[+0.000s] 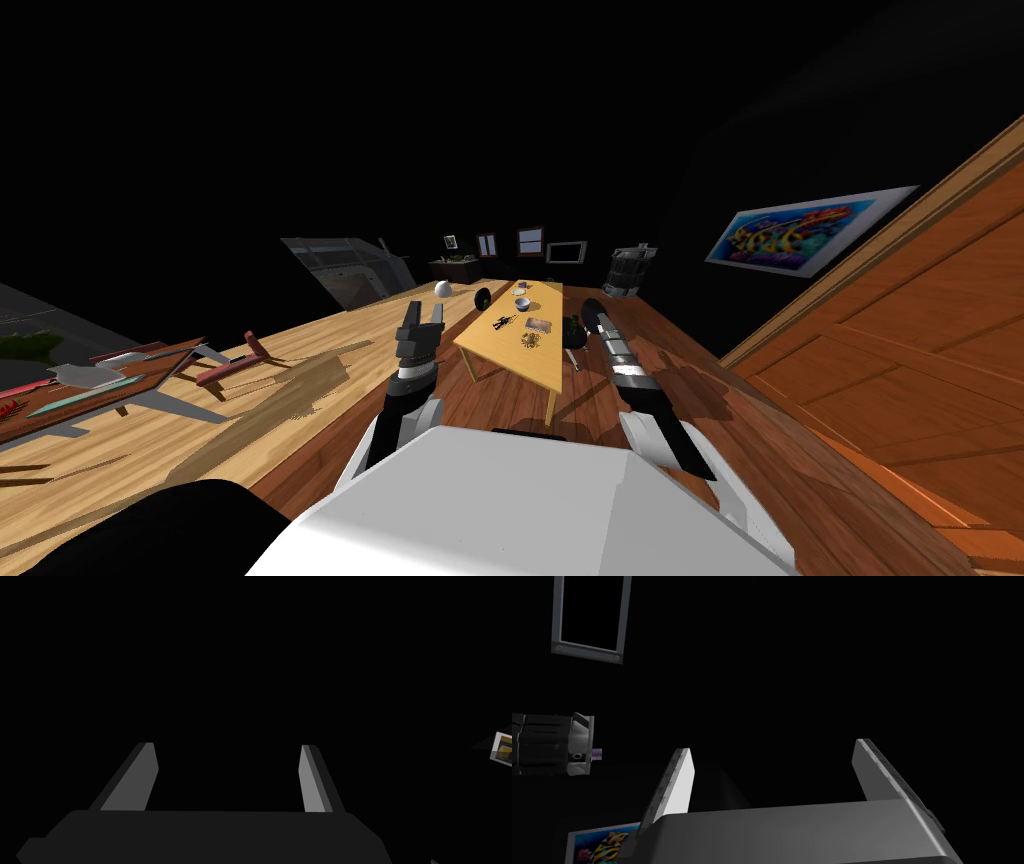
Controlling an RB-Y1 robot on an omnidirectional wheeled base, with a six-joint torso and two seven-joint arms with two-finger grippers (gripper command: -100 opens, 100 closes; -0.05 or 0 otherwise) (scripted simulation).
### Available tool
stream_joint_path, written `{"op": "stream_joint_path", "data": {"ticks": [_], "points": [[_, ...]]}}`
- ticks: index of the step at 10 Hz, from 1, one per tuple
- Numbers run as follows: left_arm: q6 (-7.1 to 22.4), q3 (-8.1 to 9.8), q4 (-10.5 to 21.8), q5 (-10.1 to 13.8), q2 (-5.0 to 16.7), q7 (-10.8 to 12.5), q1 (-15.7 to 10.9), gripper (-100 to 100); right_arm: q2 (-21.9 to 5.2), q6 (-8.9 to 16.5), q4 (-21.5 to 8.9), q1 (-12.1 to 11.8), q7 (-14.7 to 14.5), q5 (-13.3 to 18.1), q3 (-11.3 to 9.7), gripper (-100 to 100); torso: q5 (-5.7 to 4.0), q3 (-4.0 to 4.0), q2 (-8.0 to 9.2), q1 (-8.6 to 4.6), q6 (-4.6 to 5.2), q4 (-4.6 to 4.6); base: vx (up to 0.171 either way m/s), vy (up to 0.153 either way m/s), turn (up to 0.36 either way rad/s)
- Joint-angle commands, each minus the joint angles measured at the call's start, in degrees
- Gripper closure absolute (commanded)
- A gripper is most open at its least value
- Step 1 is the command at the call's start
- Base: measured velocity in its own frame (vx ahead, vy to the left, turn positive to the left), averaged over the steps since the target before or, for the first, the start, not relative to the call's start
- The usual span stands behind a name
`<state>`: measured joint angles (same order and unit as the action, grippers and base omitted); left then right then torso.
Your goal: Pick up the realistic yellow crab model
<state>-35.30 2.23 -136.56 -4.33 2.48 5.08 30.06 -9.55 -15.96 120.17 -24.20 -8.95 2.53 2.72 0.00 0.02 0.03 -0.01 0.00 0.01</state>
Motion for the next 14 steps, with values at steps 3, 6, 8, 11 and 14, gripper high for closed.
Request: {"op": "stream_joint_path", "data": {"ticks": [3, 6, 8, 11, 14], "points": [[0.0, 0.0, 0.0, 0.0, 0.0, 0.0, 0.0, 0, -2.0, 2.7, -5.8, 1.2, -1.0, 3.3, 0.1, -100, -0.01, -0.01, -0.01, -0.01, 0.0, 0.0, -0.01, 0.002, 0.018], [0.0, 0.0, 0.0, 0.0, 0.0, 0.0, 0.0, 0, -3.5, 5.0, -9.9, 2.1, -1.9, 6.1, 0.1, -100, 0.0, 0.0, -0.01, 0.01, 0.0, 0.0, -0.01, 0.007, 0.026], [0.0, 0.0, 0.0, 0.0, 0.0, 0.0, 0.0, 0, -4.3, 6.2, -12.0, 2.5, -2.4, 7.4, 0.0, -100, 0.01, 0.0, 0.0, 0.04, 0.0, 0.0, -0.008, 0.012, 0.032], [0.0, 0.0, 0.0, 0.0, 0.0, 0.0, 0.0, 0, -6.0, 8.4, -16.4, 3.5, -3.6, 10.2, -0.3, -100, 0.01, -0.02, -0.04, 0.05, 0.01, 0.0, -0.001, 0.018, 0.039], [0.0, 0.0, 0.0, 0.0, 0.0, 0.0, 0.0, 0, -7.9, 10.5, -21.1, 4.5, -5.1, 12.9, -0.8, -100, 0.04, -0.02, -0.04, 0.17, -0.01, -0.01, 0.0, 0.045, 0.07]]}}
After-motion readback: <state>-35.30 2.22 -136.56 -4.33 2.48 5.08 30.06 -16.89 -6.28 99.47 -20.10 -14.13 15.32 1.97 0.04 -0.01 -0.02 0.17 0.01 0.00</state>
